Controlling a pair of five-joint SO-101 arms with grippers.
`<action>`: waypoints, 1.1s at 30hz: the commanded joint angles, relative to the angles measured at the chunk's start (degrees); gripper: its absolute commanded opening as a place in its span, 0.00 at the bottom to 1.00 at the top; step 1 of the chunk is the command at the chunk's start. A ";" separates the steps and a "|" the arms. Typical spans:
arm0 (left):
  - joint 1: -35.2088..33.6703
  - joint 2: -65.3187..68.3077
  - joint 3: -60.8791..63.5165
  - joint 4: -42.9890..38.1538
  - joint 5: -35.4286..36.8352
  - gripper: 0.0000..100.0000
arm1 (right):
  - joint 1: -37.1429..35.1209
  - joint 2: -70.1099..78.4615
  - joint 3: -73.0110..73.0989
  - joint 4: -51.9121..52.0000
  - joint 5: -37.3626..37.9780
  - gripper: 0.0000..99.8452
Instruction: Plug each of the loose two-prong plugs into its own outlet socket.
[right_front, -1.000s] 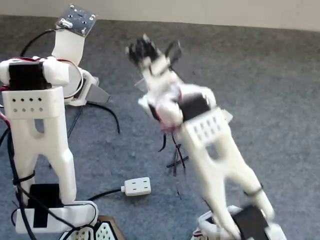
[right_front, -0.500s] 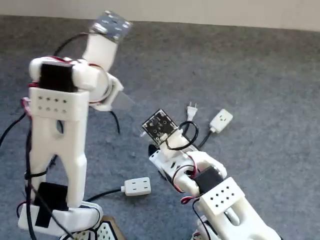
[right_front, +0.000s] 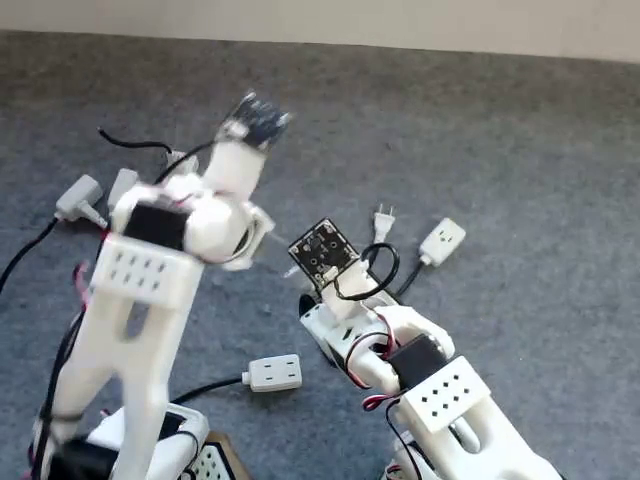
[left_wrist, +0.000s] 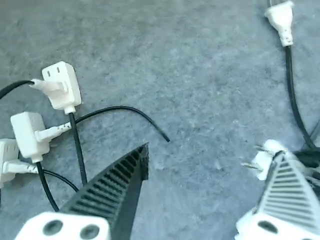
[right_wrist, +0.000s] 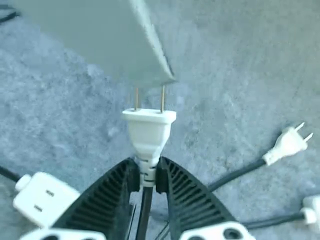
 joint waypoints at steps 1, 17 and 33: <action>-5.32 -11.74 18.33 -15.03 2.46 0.37 | -0.66 -1.27 -2.59 2.59 -2.20 0.01; -3.56 -23.43 29.32 -20.31 7.30 0.37 | -4.88 -1.10 -4.79 6.11 -2.46 0.00; 0.04 -30.20 45.49 -26.11 7.12 0.37 | -4.79 -1.19 -6.81 8.40 -3.25 0.00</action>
